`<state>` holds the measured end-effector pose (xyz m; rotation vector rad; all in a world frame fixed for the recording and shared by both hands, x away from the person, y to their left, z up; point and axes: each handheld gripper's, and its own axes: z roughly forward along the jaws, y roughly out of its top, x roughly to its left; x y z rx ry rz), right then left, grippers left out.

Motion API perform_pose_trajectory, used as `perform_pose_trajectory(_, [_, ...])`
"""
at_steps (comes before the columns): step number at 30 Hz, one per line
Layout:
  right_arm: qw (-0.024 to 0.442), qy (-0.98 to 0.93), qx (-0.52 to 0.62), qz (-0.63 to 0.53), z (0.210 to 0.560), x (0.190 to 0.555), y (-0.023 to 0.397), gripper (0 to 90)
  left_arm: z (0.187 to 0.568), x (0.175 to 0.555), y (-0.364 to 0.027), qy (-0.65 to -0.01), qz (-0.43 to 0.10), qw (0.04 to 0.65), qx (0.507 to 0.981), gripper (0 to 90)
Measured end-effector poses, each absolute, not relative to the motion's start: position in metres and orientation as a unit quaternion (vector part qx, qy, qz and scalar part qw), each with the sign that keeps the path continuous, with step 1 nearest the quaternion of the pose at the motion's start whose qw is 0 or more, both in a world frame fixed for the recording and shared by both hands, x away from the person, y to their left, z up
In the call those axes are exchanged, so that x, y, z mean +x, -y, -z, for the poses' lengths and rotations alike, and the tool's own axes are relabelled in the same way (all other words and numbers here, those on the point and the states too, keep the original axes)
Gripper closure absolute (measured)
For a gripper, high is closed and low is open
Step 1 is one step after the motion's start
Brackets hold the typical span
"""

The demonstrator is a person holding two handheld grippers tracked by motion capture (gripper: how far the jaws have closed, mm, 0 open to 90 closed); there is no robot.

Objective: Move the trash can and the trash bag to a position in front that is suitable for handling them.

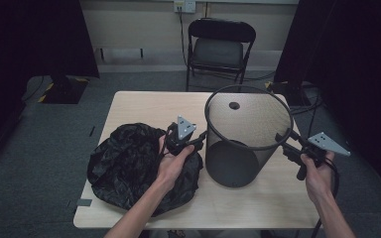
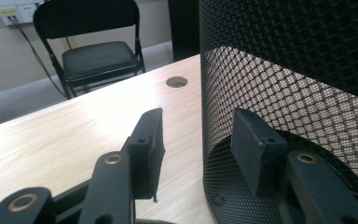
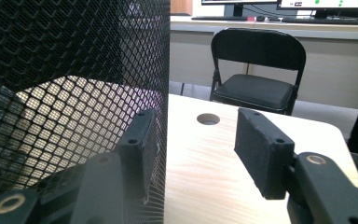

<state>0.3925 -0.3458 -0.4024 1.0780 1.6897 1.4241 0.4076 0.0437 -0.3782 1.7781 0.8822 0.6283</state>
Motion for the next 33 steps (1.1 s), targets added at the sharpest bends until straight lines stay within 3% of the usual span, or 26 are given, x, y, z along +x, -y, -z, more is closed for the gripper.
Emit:
perform_pose_trajectory(12, [0.333,-0.647,0.415,-0.546,0.402,0.379,0.344,48.2,0.379,0.396,-0.049,-0.353,-0.259,0.512,0.739,48.7])
perform_pose_trajectory(15, [0.332,-0.643,0.422,-0.546,0.402,0.376,0.344,43.1,0.383,0.398,-0.053,-0.358,-0.255,0.512,0.738,37.1])
perform_pose_trajectory(17, [0.336,-0.636,0.428,-0.548,0.401,0.373,0.346,31.2,0.385,0.401,-0.057,-0.362,-0.244,0.518,0.736,24.7])
perform_pose_trajectory(19, [0.332,-0.628,0.432,-0.556,0.398,0.376,0.349,28.1,0.388,0.407,-0.058,-0.378,-0.241,0.518,0.729,22.5])
perform_pose_trajectory(22, [0.346,-0.619,0.444,-0.547,0.394,0.385,0.354,25.4,0.389,0.414,-0.054,-0.391,-0.277,0.494,0.726,21.3])
perform_pose_trajectory(28, [0.344,-0.628,0.454,-0.53,0.4,0.405,0.351,22.5,0.398,0.436,-0.048,-0.441,-0.287,0.463,0.713,20.5])
perform_pose_trajectory(32, [0.336,-0.626,0.456,-0.535,0.408,0.414,0.344,20.9,0.404,0.452,-0.042,-0.443,-0.284,0.47,0.709,20.8])
perform_pose_trajectory(33, [0.335,-0.624,0.455,-0.54,0.409,0.414,0.343,25.0,0.404,0.452,-0.039,-0.435,-0.257,0.49,0.71,23.4])
